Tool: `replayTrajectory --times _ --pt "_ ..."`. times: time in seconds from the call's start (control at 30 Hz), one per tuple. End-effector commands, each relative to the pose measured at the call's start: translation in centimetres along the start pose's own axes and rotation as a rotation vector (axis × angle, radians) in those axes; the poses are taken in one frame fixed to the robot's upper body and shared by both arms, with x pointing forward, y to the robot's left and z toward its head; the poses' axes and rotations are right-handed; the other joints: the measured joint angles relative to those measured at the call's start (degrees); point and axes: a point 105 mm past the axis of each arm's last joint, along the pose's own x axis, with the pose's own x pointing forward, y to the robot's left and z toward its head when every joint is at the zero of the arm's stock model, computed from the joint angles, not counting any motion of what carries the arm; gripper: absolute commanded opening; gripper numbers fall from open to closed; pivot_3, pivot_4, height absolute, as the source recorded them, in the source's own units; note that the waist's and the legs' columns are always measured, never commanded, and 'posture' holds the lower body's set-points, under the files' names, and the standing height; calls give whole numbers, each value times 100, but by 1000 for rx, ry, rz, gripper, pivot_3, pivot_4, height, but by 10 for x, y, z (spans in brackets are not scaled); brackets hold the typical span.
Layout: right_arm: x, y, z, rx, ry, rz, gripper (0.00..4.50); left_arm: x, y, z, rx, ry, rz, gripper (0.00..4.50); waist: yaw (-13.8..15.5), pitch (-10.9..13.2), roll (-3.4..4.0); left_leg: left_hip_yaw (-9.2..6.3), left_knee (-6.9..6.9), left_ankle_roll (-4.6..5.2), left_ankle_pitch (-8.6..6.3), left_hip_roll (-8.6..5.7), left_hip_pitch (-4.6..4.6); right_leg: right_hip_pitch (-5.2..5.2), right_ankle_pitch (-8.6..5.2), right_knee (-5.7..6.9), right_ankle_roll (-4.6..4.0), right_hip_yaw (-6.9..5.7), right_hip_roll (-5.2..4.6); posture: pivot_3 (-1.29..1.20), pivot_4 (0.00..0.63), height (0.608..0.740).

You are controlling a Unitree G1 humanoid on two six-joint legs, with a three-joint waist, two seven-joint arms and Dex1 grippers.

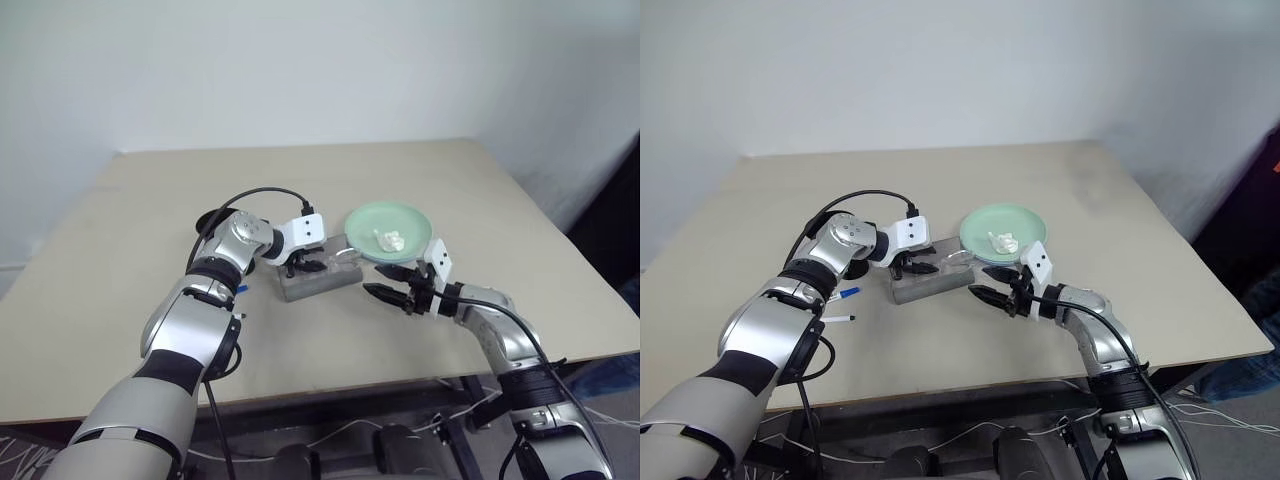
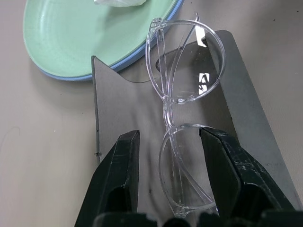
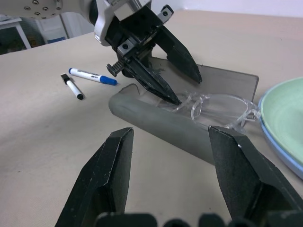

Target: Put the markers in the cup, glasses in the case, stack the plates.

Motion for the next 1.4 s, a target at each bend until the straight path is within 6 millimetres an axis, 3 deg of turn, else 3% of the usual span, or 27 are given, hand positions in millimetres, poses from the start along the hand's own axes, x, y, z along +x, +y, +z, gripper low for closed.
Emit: replayTrajectory --times 0.03,0.2,0.23,0.77,0.97,1.1,1.4 --pt "1 3 18 -46 -57 5 2736 -3 7 7 14 0 25 1680 1 0 0 0 0 0 0 0 0 1 0 0 0 0 0 0 0 737" --pt "0 4 16 -43 -57 -3 2736 -1 5 3 -5 8 24 130 1 0 0 -2 1 0 0 -1 0 3 0 -2 0 0 0 0 0 737" --pt "0 4 16 -43 -57 -4 2736 -1 5 2 -10 11 26 28 1 0 -1 -2 1 0 0 -1 0 3 0 -2 1 0 0 0 0 737" --pt "3 4 15 -42 -59 -5 2736 -18 -7 -24 -18 118 -111 28 -4 0 -1 -10 2 0 0 -1 9 16 0 -2 1 -5 0 0 0 737" --pt "4 4 14 -38 -59 -6 2736 -17 13 0 -57 18 12 28 26 1 -3 -18 3 0 0 -2 5 16 0 -5 1 -10 0 0 0 737" --pt "4 5 14 -36 -59 -7 2736 -11 16 16 -82 -47 29 28 99 1 -4 -24 3 0 0 -2 4 17 -1 -4 2 -15 0 0 0 737" --pt "4 8 13 -31 -69 -18 2736 1 14 20 -49 -29 55 28 111 1 -4 -27 3 0 0 -3 5 18 -1 -4 2 -18 1 0 0 737"
